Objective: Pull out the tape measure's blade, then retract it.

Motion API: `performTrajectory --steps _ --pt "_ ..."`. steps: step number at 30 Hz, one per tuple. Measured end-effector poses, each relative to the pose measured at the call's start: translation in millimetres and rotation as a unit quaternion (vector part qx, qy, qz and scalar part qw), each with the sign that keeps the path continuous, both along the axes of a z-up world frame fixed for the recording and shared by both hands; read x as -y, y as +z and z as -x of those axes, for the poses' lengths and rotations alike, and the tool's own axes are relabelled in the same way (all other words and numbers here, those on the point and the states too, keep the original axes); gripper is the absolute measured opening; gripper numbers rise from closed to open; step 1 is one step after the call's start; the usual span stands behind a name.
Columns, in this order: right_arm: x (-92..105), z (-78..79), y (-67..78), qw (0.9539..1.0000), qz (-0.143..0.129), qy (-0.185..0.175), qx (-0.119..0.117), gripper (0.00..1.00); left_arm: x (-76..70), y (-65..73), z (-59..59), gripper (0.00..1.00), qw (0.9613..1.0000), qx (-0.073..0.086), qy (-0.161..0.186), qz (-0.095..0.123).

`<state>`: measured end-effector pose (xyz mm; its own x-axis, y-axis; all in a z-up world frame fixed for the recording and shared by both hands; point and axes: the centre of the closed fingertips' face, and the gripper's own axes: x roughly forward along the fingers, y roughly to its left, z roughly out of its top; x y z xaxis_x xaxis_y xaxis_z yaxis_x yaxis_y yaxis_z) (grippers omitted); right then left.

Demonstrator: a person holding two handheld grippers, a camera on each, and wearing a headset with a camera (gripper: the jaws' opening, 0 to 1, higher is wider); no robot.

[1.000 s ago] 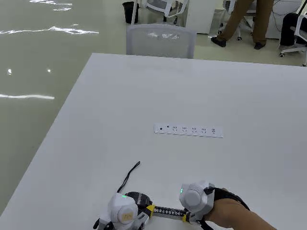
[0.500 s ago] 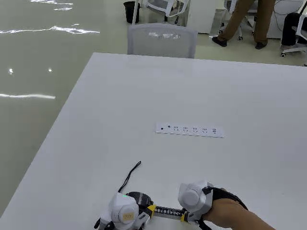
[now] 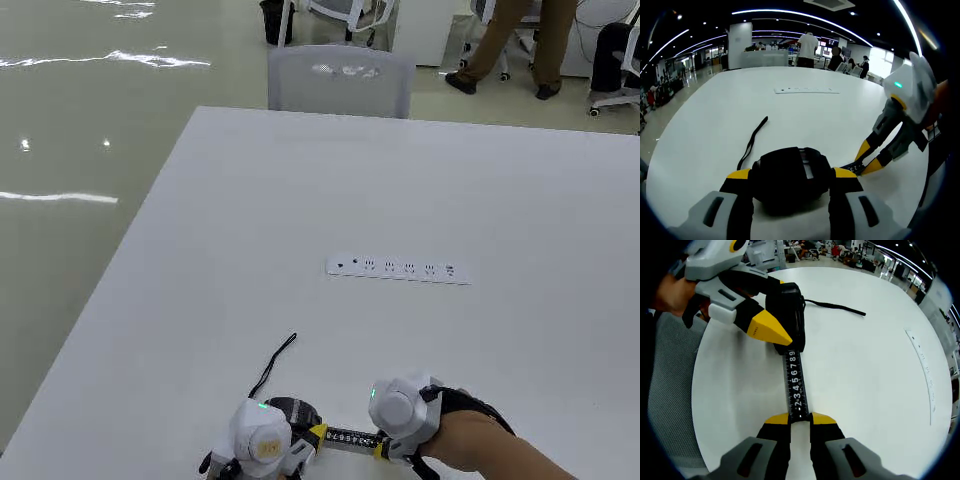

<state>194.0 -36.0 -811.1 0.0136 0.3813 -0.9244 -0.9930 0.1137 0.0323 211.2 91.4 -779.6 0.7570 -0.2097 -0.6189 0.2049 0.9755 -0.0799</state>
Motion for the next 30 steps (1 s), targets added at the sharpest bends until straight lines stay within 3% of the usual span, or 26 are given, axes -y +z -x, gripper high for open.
performTrajectory --steps 30 --pt "-13.7 2.0 1.8 0.9999 -0.009 0.005 -0.002 0.13 0.5 -2.5 -0.7 0.56 1.0 0.0 -0.002 0.001"
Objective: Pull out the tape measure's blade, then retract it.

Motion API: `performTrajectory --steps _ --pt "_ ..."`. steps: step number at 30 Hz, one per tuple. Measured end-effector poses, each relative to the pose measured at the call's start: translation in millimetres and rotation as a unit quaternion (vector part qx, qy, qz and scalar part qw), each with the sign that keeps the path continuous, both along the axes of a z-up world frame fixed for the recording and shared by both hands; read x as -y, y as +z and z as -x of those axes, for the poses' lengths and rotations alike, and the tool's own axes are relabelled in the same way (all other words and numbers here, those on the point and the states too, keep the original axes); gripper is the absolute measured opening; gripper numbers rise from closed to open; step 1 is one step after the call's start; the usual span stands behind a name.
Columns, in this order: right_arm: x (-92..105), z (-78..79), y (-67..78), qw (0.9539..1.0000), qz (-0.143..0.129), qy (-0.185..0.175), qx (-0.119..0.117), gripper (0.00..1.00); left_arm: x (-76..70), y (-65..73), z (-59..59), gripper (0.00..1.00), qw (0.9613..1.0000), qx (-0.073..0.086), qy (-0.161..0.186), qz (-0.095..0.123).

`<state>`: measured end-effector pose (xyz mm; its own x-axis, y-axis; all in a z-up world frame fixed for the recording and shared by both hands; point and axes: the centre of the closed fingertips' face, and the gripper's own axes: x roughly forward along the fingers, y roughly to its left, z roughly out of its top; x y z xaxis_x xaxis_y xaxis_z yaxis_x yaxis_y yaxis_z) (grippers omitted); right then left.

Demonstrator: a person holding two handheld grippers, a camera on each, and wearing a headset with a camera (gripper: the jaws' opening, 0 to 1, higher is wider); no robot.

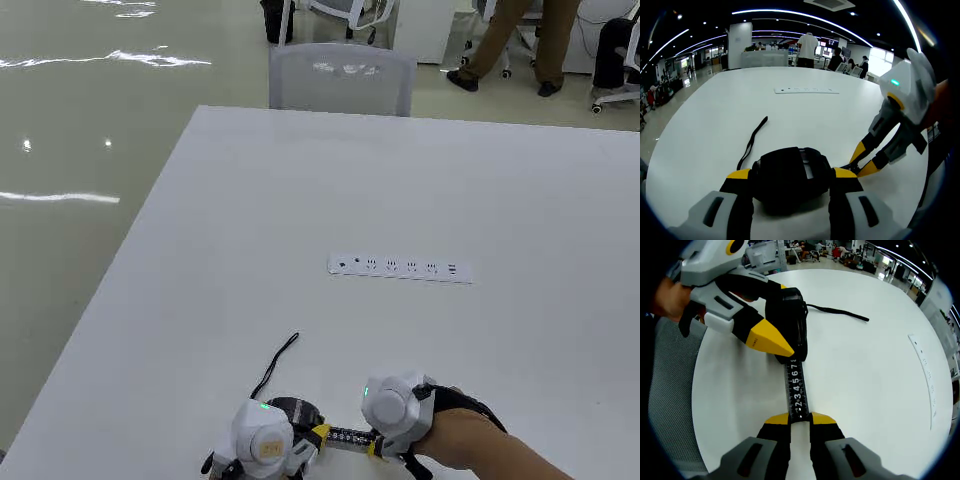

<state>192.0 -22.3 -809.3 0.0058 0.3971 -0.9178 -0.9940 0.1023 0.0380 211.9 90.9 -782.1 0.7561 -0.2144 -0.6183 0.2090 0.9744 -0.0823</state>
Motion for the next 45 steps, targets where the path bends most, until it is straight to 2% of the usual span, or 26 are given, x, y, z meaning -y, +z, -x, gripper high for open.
performTrajectory --steps 14,22,38,45 --pt "-6.3 -0.4 2.4 1.0 -0.003 0.002 0.001 0.13 0.0 3.4 1.7 0.56 1.0 0.0 0.001 0.002" --pt "-12.0 -3.3 -2.8 1.0 -0.006 0.004 0.0 0.13 0.2 4.5 1.5 0.57 1.0 0.001 0.001 0.002" --pt "-18.0 -2.0 -0.4 1.0 -0.007 0.003 -0.002 0.13 0.2 2.4 0.7 0.57 1.0 -0.001 0.0 0.005" --pt "-21.3 -3.3 -4.3 0.9999 -0.012 0.005 -0.004 0.13 0.4 2.8 0.7 0.57 1.0 0.0 0.001 0.006"
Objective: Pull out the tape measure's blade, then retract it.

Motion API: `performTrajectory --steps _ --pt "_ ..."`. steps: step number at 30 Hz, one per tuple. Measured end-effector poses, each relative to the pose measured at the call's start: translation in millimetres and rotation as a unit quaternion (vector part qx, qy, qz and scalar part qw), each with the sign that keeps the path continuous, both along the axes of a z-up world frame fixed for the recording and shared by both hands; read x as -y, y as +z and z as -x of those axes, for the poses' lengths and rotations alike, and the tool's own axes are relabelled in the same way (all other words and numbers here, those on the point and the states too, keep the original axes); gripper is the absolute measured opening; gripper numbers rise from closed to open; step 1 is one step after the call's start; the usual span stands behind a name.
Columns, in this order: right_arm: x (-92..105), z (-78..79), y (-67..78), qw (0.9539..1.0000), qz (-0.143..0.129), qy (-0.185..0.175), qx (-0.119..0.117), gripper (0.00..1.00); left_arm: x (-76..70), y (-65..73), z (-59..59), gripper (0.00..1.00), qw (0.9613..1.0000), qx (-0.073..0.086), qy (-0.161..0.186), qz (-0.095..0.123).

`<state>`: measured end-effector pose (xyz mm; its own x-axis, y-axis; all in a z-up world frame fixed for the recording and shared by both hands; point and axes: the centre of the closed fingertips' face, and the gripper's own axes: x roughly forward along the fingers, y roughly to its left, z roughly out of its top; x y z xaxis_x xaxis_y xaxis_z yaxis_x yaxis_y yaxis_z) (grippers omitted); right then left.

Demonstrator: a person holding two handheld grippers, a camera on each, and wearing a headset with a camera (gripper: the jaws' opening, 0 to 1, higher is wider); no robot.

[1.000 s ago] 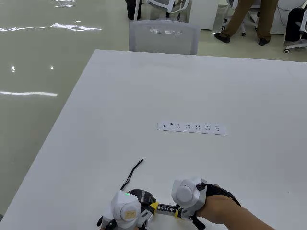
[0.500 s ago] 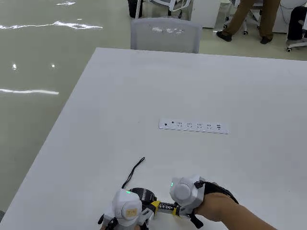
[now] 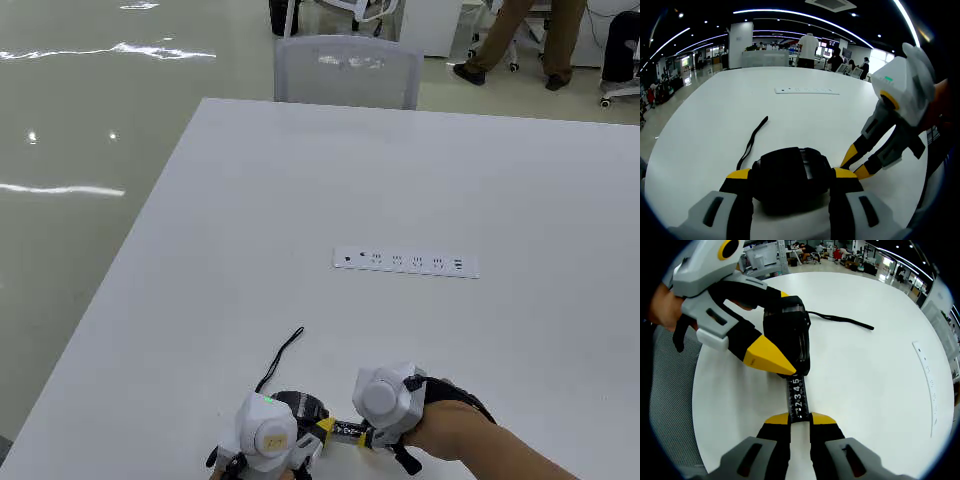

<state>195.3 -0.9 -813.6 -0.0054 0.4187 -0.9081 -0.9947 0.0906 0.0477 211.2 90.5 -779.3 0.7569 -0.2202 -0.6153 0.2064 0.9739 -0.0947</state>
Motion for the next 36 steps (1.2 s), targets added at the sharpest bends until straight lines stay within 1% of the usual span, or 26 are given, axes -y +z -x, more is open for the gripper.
performTrajectory --steps 5,9,11,13,19,25,36 --pt "-2.7 -1.6 -0.9 1.0 -0.004 -0.001 -0.002 0.13 1.1 2.4 1.1 0.57 1.0 0.0 0.001 0.001" --pt "-4.5 -0.4 1.9 1.0 -0.004 0.0 -0.001 0.13 1.6 2.9 1.4 0.57 1.0 0.0 0.0 0.003" --pt "-5.7 -1.6 0.4 1.0 -0.006 0.001 -0.001 0.13 1.8 3.1 1.4 0.57 1.0 0.0 0.0 0.004" --pt "-6.9 -0.5 2.7 1.0 -0.007 0.001 -0.001 0.13 1.7 2.9 1.3 0.57 1.0 0.0 0.0 0.004" --pt "-10.1 -1.8 -2.2 1.0 -0.008 0.0 -0.002 0.13 1.3 1.9 0.7 0.57 1.0 0.0 0.0 0.005" --pt "-14.1 0.7 2.3 0.9999 -0.01 0.002 -0.002 0.13 1.6 3.2 1.9 0.57 1.0 0.002 -0.001 0.008" --pt "-16.9 2.8 2.4 0.9999 -0.014 0.002 -0.002 0.13 0.2 1.0 0.9 0.57 0.9999 0.002 -0.001 0.011"
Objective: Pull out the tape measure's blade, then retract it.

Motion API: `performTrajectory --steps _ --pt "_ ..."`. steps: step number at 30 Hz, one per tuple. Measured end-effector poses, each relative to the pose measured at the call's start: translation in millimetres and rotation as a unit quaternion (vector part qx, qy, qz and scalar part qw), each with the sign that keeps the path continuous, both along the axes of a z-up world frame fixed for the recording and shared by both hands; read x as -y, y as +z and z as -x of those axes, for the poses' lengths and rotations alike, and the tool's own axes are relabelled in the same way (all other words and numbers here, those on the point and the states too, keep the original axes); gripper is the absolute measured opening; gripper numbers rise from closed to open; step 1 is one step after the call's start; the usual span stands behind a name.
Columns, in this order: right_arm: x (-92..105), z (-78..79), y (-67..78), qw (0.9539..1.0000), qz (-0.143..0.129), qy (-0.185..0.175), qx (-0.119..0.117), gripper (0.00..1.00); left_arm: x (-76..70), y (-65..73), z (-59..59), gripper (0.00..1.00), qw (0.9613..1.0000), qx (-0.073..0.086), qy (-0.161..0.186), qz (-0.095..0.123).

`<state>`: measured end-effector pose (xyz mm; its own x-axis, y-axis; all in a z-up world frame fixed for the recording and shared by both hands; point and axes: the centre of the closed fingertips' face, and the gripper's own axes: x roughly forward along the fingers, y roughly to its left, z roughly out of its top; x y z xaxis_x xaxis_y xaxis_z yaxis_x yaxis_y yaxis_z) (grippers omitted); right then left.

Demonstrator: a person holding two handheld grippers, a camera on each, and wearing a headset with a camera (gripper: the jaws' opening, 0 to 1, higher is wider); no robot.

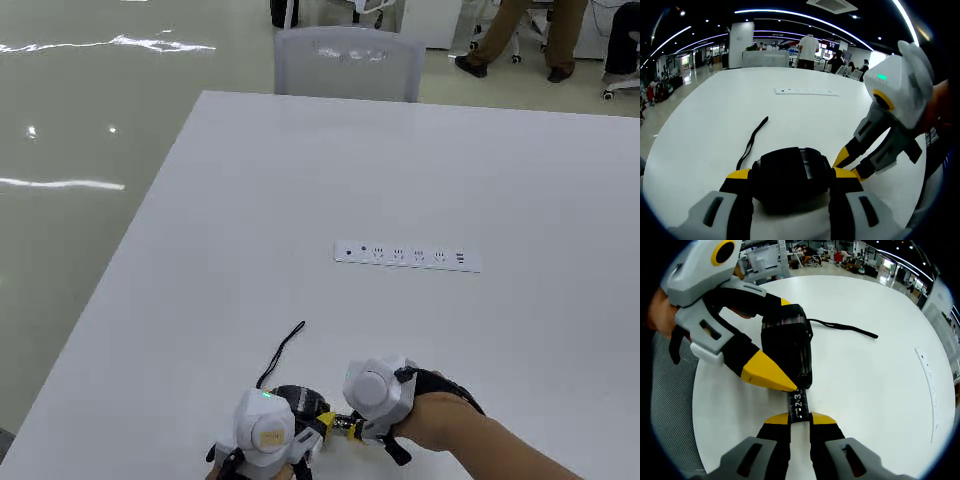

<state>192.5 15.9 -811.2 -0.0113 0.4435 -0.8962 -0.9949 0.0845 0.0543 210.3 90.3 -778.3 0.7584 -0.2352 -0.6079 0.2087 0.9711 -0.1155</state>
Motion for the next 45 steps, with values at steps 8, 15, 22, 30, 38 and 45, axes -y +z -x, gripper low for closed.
performTrajectory --steps 8,15,22,30,38,45 --pt "-5.0 0.1 -0.7 1.0 -0.007 0.003 0.001 0.13 -0.2 0.6 -0.3 0.57 1.0 0.0 0.0 0.001" --pt "-8.1 1.1 0.4 0.9999 -0.011 0.004 0.002 0.13 -1.7 -2.0 -0.6 0.57 1.0 0.0 0.0 0.001" --pt "-9.9 -0.1 0.1 0.9999 -0.015 0.005 0.002 0.13 -1.1 -0.2 0.9 0.57 1.0 0.0 0.001 0.002" --pt "-14.1 -1.0 0.7 0.9998 -0.021 0.007 0.0 0.13 -0.2 -0.4 0.1 0.57 1.0 -0.001 0.001 0.003" --pt "-17.4 -1.8 1.1 0.9997 -0.023 0.007 0.0 0.13 0.1 0.5 0.2 0.57 1.0 -0.001 0.001 0.004" --pt "-21.4 -3.4 1.1 0.9994 -0.035 0.002 -0.004 0.13 0.2 0.5 0.0 0.57 1.0 -0.001 0.001 0.008"
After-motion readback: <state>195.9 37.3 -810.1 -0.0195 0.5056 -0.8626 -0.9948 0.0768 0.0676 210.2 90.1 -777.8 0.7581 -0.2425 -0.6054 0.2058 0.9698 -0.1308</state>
